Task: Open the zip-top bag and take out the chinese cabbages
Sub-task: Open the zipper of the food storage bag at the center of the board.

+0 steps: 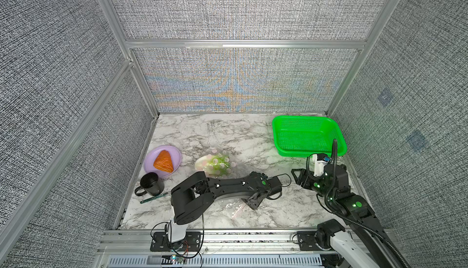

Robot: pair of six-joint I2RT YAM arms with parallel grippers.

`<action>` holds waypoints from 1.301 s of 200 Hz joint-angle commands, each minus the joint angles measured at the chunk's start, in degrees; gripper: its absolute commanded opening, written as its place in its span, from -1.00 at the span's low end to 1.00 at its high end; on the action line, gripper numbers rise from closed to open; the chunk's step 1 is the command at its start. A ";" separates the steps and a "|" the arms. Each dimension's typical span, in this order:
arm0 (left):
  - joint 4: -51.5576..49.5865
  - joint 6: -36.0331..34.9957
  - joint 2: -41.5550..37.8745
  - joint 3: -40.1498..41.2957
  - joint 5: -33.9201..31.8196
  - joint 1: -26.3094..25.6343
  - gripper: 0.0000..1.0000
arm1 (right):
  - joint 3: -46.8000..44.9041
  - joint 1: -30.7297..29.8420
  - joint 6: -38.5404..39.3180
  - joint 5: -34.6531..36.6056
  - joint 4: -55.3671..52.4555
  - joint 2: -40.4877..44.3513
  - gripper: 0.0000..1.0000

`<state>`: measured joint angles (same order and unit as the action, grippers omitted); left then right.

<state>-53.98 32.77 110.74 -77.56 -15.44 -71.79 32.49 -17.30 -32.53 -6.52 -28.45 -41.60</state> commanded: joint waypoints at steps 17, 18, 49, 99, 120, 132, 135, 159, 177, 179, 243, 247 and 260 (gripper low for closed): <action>-3.11 0.71 1.82 -1.58 -2.41 0.05 0.07 | -0.24 0.15 0.23 -0.06 1.89 0.03 0.42; -3.13 0.71 1.88 -1.60 -2.45 0.06 0.07 | -0.28 0.16 0.26 -0.06 1.90 0.03 0.41; -3.50 0.36 2.01 -1.98 -3.18 0.03 -0.08 | -0.24 0.16 0.36 -0.22 1.96 0.21 0.42; -3.42 -0.04 1.77 -1.48 -3.10 0.07 -0.32 | -0.34 0.20 0.32 -0.24 2.01 0.35 0.42; -3.42 -0.33 2.23 -1.61 -2.84 0.05 -0.49 | -0.35 0.17 0.35 -0.32 2.04 0.38 0.41; -3.42 -0.34 2.28 -1.72 -2.79 0.00 -0.57 | -0.42 0.20 0.38 -0.33 2.00 0.43 0.41; -3.42 -0.41 2.22 -1.72 -2.76 0.02 -0.60 | -0.40 0.24 0.42 -0.33 2.05 0.39 0.41; -3.26 -0.68 1.77 -1.67 -2.67 0.02 -0.82 | -0.53 0.18 0.56 -0.84 2.36 0.41 0.41; -3.03 -0.62 1.10 -1.39 -2.62 0.05 -0.98 | -0.91 0.25 1.06 -2.51 3.10 0.31 0.41; -2.95 -0.65 0.98 -1.33 -2.59 0.07 -1.00 | -0.98 0.25 1.13 -2.81 3.24 0.34 0.41; 1.43 0.56 -5.34 -0.15 0.69 1.86 -1.00 | -8.59 0.22 -5.61 -23.99 17.30 0.91 0.23; 1.99 0.53 -5.79 0.02 1.22 2.13 -1.00 | -9.80 0.20 -7.25 -25.19 19.26 2.35 0.23; 3.77 0.62 -7.16 0.68 2.74 3.07 -1.00 | -14.38 0.22 -13.35 -28.90 26.74 4.28 0.18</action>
<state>-53.78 32.97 105.51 -77.62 -15.79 -69.93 23.24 -16.99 -35.44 -25.15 -15.64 -39.70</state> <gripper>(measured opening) 0.048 0.612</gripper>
